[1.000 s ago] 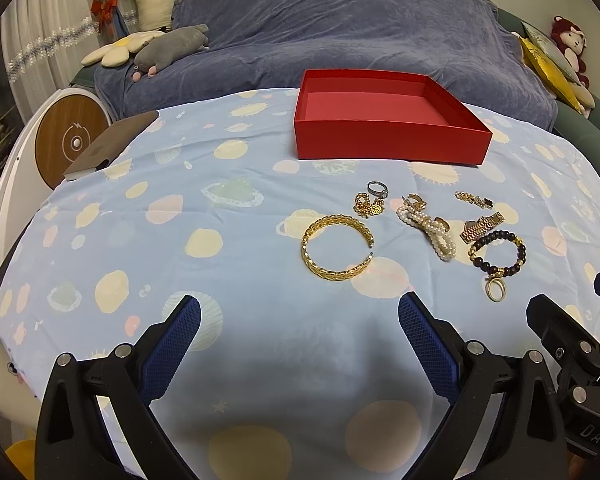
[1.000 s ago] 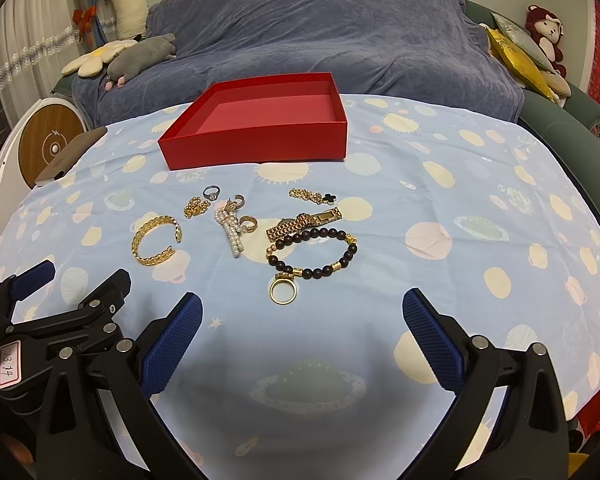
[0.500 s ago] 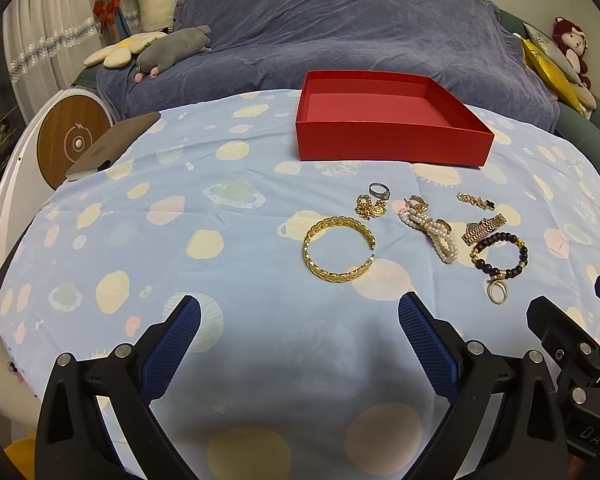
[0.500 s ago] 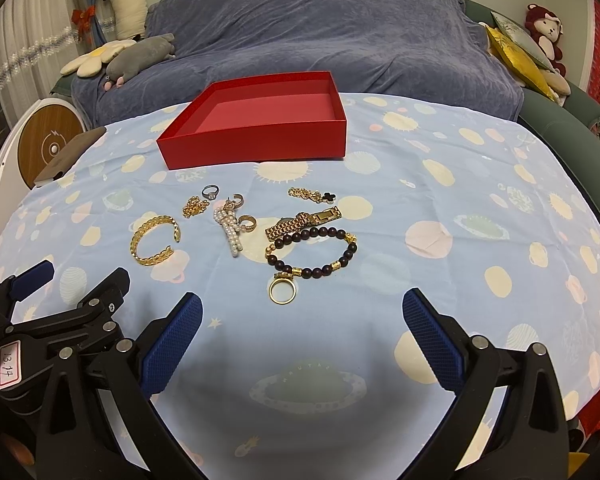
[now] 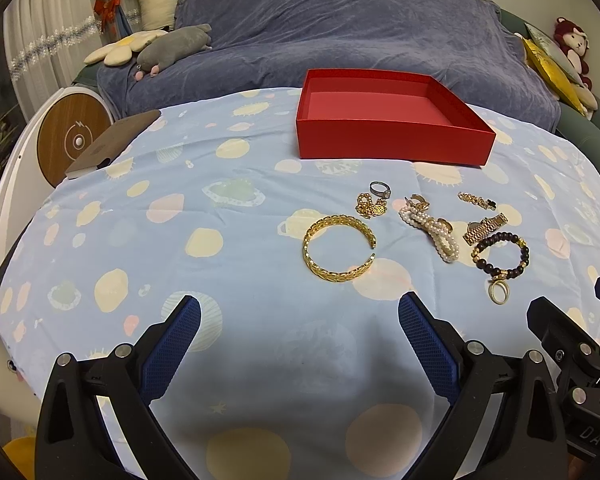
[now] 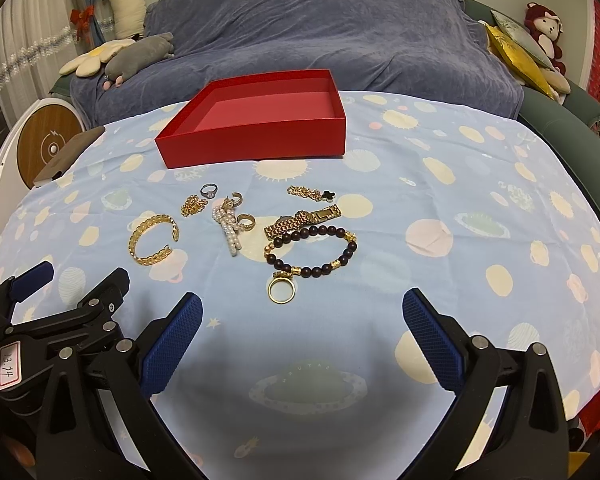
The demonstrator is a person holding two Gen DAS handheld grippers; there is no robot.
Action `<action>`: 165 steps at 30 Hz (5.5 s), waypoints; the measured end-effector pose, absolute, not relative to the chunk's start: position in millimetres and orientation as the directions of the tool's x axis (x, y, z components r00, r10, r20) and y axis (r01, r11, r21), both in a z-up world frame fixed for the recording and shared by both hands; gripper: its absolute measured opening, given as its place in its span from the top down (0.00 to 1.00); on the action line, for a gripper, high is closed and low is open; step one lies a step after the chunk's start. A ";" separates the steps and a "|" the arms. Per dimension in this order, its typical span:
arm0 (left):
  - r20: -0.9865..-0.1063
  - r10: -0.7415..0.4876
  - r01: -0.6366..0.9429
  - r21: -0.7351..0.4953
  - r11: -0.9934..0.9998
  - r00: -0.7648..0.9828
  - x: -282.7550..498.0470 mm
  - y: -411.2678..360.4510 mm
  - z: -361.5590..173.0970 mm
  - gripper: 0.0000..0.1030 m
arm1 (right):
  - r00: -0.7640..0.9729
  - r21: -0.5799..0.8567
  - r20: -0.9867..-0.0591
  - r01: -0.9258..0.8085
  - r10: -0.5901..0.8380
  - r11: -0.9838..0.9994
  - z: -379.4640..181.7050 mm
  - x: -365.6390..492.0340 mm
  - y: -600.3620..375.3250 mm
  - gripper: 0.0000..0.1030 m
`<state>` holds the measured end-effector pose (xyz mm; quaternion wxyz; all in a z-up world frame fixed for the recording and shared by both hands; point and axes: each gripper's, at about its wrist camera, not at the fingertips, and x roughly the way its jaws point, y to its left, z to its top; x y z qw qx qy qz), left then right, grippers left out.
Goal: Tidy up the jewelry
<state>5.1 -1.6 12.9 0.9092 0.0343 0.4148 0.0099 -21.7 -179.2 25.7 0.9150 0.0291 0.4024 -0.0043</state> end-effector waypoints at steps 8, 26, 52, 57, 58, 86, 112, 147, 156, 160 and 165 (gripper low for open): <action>-0.748 0.034 0.015 0.059 0.998 0.662 5.4 -0.4 10.8 0.06 | 0.678 0.038 -0.735 0.048 -0.005 0.998 21.0 -19.8 -188.2 0.05; -0.794 -0.034 0.000 -0.043 0.999 0.607 50.1 6.8 -7.8 0.05 | 0.654 0.076 -0.757 0.079 0.005 0.994 15.3 -15.7 -212.5 0.05; -0.807 -0.036 0.052 -0.007 0.999 0.590 78.8 -24.0 -24.2 0.48 | 0.639 0.109 -0.768 0.067 0.041 0.992 11.4 -9.3 -213.5 0.05; -0.798 -0.061 0.040 -0.046 0.998 0.600 71.1 -11.8 -10.9 0.48 | 0.650 0.116 -0.756 0.016 0.078 0.993 14.5 -1.6 -199.8 0.07; -0.795 -0.063 0.036 -0.052 0.998 0.603 69.3 -8.4 -7.6 0.48 | 0.652 0.113 -0.754 -0.002 0.086 0.994 15.3 1.8 -194.9 0.11; -0.778 -0.097 0.003 -0.121 0.993 0.621 45.3 46.1 9.0 0.47 | 0.553 0.182 -0.800 -0.145 0.232 0.973 -16.7 67.9 -141.1 0.93; -0.732 -0.215 0.150 -0.155 0.976 0.647 146.8 14.8 100.5 0.47 | 0.702 0.258 -0.638 -0.191 0.315 0.947 124.8 147.2 -198.4 0.96; -0.735 -0.204 0.117 -0.169 0.979 0.646 297.9 -11.9 68.1 0.32 | 0.707 0.284 -0.666 -0.054 0.237 0.957 86.7 246.3 -255.9 0.65; -0.725 -0.153 0.094 -0.122 0.988 0.671 185.8 8.3 76.7 0.31 | 0.714 0.304 -0.657 -0.040 0.241 0.952 91.7 137.4 -260.1 0.55; -0.753 -0.176 0.091 -0.153 0.984 0.634 150.6 9.2 59.7 0.30 | 0.698 0.311 -0.673 -0.032 0.244 0.950 77.9 105.7 -258.3 0.55; -0.773 -0.151 0.082 -0.128 0.988 0.617 114.3 9.2 32.9 0.30 | 0.663 0.295 -0.707 -0.039 0.245 0.955 52.2 75.8 -249.1 0.55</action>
